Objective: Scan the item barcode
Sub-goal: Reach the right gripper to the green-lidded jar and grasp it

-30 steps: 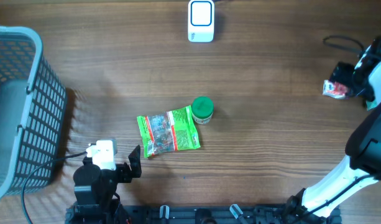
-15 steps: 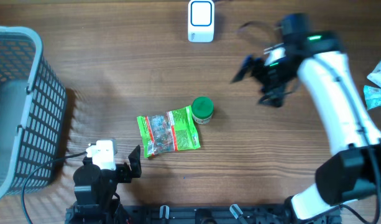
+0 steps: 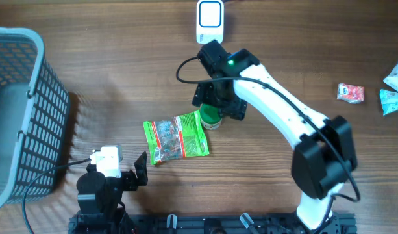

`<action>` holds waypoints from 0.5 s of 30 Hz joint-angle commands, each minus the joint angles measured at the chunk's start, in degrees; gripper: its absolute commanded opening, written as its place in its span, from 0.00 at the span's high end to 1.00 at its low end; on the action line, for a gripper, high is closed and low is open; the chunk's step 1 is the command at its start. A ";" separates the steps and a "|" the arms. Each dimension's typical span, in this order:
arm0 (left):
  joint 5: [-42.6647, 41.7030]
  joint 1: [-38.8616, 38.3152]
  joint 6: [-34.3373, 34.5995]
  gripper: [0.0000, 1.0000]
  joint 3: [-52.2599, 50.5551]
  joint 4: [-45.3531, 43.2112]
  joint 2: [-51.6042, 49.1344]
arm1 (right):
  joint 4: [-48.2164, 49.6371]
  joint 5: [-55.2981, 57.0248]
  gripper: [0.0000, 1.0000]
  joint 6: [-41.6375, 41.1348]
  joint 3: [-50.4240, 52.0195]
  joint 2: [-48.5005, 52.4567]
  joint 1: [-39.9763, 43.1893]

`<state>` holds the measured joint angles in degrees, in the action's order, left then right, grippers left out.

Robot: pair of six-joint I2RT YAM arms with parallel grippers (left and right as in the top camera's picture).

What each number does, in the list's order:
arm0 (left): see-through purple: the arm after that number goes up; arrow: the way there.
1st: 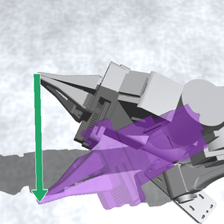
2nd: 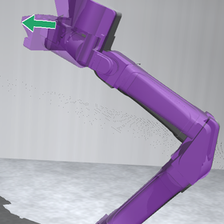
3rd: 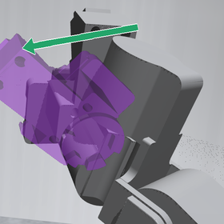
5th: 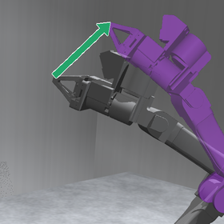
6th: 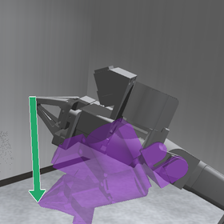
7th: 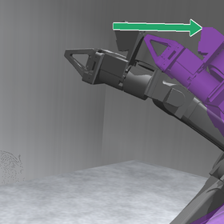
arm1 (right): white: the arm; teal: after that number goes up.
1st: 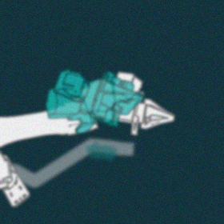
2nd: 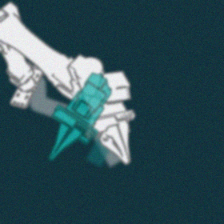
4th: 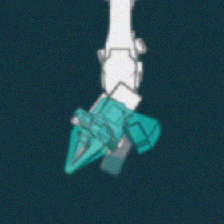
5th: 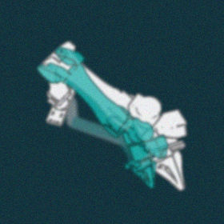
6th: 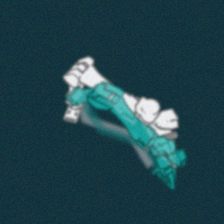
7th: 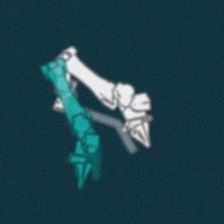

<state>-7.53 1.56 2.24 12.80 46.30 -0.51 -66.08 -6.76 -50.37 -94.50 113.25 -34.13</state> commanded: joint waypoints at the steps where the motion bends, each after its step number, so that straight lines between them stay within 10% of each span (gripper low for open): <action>1: 0.13 0.22 -0.11 0.00 -0.17 -0.15 0.20 | 0.00 1.62 0.00 -2.34 -2.91 2.62 -0.09; 15: 0.13 0.22 -0.11 0.00 -0.17 -0.15 0.20 | 2.03 -2.56 0.00 -6.91 -2.89 12.98 -0.09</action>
<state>-7.53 1.56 2.24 12.80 46.30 -0.51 -64.01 -8.12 -53.89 -96.27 124.75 -34.13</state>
